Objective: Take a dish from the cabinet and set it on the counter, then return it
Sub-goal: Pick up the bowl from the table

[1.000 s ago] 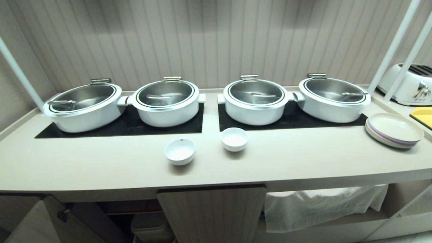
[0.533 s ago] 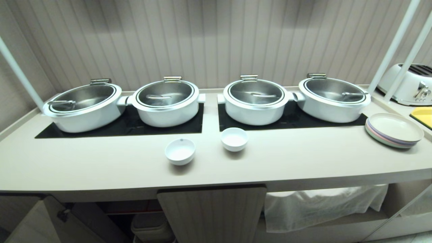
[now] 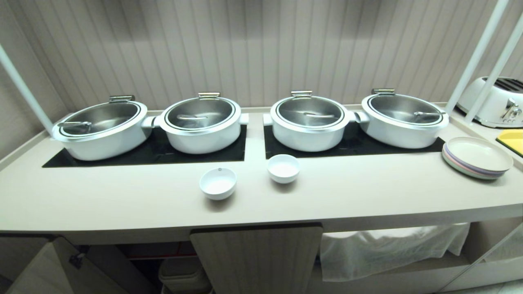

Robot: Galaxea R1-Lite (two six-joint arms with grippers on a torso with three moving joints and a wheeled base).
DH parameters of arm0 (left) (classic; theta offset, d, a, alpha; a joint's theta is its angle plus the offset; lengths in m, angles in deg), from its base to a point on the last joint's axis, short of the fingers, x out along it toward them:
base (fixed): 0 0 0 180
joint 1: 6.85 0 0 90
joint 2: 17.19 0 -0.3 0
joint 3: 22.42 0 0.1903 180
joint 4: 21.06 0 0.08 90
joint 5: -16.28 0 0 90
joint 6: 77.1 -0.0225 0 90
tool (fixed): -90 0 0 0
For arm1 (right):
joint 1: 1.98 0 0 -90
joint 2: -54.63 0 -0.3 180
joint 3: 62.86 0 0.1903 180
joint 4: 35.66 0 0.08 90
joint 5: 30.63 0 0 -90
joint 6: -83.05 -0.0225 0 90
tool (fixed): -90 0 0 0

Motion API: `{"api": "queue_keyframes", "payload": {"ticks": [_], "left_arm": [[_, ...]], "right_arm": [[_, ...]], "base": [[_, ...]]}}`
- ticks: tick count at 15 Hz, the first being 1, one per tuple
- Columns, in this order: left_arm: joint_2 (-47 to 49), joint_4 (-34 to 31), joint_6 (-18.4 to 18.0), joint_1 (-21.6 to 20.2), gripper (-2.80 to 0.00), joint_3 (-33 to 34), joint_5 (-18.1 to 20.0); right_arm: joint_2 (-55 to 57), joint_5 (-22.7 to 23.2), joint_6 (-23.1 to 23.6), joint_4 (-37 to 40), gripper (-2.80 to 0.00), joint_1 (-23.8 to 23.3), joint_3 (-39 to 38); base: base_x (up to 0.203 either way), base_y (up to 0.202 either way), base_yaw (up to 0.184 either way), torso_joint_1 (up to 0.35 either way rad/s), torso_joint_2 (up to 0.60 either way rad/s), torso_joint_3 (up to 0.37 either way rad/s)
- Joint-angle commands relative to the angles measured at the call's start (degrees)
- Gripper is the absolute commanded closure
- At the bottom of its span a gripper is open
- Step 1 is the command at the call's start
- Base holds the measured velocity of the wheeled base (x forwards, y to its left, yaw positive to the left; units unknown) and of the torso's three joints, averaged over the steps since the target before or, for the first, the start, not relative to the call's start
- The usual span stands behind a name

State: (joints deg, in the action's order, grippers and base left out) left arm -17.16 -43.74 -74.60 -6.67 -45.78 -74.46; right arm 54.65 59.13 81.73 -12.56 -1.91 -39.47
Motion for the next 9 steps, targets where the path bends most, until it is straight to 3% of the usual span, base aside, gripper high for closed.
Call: {"api": "queue_keyframes", "payload": {"ticks": [1,4,7,9], "left_arm": [[0.1,0.0,0.0,0.0,0.00,0.0,0.0],[0.1,0.3,-2.0,0.0,0.00,0.0,0.7],[0.8,-1.3,-2.6,0.0,0.00,-5.8,8.9],[6.9,-2.7,-2.7,0.0,0.00,-10.1,11.2]], "right_arm": [[0.1,0.0,0.0,0.0,0.00,0.0,0.0],[0.0,0.0,0.0,-0.1,0.00,0.0,0.0],[0.0,0.0,0.0,0.0,0.00,0.0,0.0],[0.1,0.0,0.0,0.0,0.00,0.0,0.0]], "base": [[0.000,0.000,0.000,0.000,0.00,0.000],[0.000,0.000,0.000,0.000,0.00,0.000],[0.000,0.000,0.000,0.000,0.00,0.000],[0.000,0.000,0.000,0.000,0.00,0.000]]}}
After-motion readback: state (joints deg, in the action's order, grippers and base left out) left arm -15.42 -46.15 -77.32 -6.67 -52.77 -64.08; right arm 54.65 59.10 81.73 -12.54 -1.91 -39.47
